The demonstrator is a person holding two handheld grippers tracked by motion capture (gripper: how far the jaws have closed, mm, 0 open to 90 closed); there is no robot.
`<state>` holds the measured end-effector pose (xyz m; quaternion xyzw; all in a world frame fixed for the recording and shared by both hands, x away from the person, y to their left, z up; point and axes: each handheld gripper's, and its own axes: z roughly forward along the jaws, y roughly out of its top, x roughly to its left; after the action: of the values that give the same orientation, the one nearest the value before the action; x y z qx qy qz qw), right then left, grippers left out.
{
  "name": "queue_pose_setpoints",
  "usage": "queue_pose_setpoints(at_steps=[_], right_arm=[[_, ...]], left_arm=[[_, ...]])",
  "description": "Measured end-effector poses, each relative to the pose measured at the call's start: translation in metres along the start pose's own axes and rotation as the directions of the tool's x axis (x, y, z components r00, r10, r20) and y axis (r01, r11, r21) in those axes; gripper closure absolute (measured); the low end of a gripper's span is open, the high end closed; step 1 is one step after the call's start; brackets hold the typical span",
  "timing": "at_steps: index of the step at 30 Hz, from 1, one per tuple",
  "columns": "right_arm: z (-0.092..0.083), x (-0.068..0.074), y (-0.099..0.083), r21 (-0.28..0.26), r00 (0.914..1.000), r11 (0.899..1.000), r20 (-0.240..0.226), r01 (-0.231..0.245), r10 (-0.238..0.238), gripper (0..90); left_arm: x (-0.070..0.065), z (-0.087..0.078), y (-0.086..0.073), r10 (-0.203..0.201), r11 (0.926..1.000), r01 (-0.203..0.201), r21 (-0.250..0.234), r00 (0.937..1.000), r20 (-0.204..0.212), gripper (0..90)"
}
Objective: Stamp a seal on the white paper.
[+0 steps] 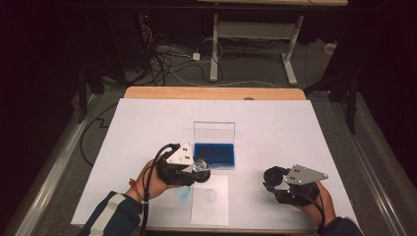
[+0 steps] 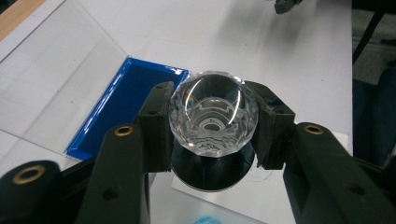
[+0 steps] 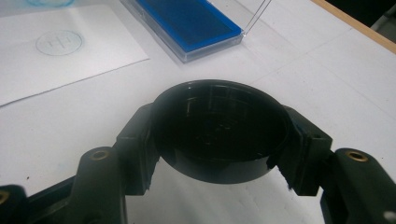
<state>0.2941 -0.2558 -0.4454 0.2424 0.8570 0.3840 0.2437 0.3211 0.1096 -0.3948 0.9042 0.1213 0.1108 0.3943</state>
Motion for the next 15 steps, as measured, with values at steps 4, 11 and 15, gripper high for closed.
queue_pose_setpoints(at_steps=[4, 11, 15], right_arm=[[0.002, 0.001, 0.000, 0.014, 1.0000, 1.000, 0.003, 0.004, -0.004, 38.2], [0.001, 0.005, 0.001, 0.016, 0.9998, 1.000, 0.002, 0.019, -0.019, 38.2], [0.002, 0.006, 0.001, 0.022, 0.9997, 0.999, 0.000, 0.026, -0.026, 38.3]], left_arm=[[-0.011, 0.004, 0.000, 0.030, 0.9996, -0.030, -0.003, 0.9992, 0.028, 54.2], [-0.025, 0.017, -0.007, 0.048, 0.9985, -0.049, 0.025, 0.9974, 0.054, 54.2], [-0.028, 0.025, -0.011, 0.040, 0.9983, -0.042, 0.039, 0.9971, 0.064, 54.2]])
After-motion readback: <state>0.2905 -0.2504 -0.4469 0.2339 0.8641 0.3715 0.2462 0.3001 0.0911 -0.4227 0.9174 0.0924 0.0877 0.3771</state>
